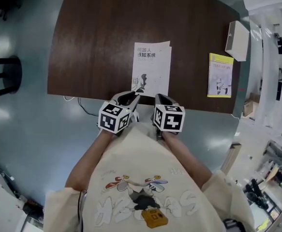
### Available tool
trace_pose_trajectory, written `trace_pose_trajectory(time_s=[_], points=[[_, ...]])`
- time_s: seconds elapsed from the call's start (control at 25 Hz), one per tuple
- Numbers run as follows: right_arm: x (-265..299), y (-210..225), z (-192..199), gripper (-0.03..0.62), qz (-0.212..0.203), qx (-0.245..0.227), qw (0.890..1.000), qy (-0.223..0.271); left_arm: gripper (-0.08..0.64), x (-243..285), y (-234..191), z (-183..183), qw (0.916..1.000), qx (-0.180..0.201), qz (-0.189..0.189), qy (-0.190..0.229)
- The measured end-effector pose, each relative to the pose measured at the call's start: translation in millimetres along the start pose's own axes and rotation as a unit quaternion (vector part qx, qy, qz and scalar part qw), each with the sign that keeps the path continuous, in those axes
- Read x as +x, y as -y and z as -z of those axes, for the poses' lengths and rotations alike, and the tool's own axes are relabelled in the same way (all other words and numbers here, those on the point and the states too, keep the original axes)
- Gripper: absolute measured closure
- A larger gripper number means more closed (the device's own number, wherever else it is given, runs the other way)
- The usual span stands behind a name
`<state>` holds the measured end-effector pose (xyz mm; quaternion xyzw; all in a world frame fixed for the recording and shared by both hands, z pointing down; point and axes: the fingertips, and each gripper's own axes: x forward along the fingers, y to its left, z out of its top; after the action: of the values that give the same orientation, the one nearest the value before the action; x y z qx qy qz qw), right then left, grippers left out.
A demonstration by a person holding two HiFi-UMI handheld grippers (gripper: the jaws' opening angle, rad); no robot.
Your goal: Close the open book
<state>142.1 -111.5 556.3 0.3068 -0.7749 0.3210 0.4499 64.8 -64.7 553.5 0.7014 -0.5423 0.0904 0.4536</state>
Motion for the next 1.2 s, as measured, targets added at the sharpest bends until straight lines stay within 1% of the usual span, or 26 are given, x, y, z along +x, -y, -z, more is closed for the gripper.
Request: trace_pose_trajectory(time_s=[0.08,0.12,0.24,0.44,0.56,0.68,0.88,1.04,1.12,1.2], points=[[7,11,9,0.584,0.014,-0.007,1.000,-0.008,0.539,-6,-6,-1,0.9998,-0.013,-0.016,0.001],[11,17,14,0.584,0.020,-0.006,1.000,-0.013,0.554,-8,-8,0,0.9996,-0.017,-0.024,0.001],[19,36,24,0.584,0.036,0.008,0.999,-0.019,0.554,-10,-11,0,0.9989,-0.030,-0.034,-0.004],[21,57,25,0.578,0.055,0.039,0.998,-0.014,0.554,-13,-11,1,0.9980,-0.050,-0.037,-0.008],[28,70,32,0.549,0.060,0.052,0.997,-0.020,0.554,-9,-11,6,0.9972,-0.064,-0.038,-0.012],[32,83,37,0.546,0.074,0.057,0.995,-0.020,0.554,-3,-8,9,0.9971,-0.065,-0.036,-0.016],[28,96,42,0.517,0.085,0.071,0.994,-0.017,0.554,-4,-3,9,0.9973,-0.063,-0.033,-0.016],[22,91,39,0.517,0.078,0.077,0.994,-0.004,0.554,-10,-4,5,0.9975,-0.061,-0.033,-0.012],[19,80,30,0.527,0.053,0.074,0.996,0.019,0.554,-14,-3,0,0.9977,-0.056,-0.037,-0.005],[13,68,17,0.553,0.027,0.070,0.996,0.051,0.554,-19,0,-9,0.9979,-0.051,-0.040,0.006]])
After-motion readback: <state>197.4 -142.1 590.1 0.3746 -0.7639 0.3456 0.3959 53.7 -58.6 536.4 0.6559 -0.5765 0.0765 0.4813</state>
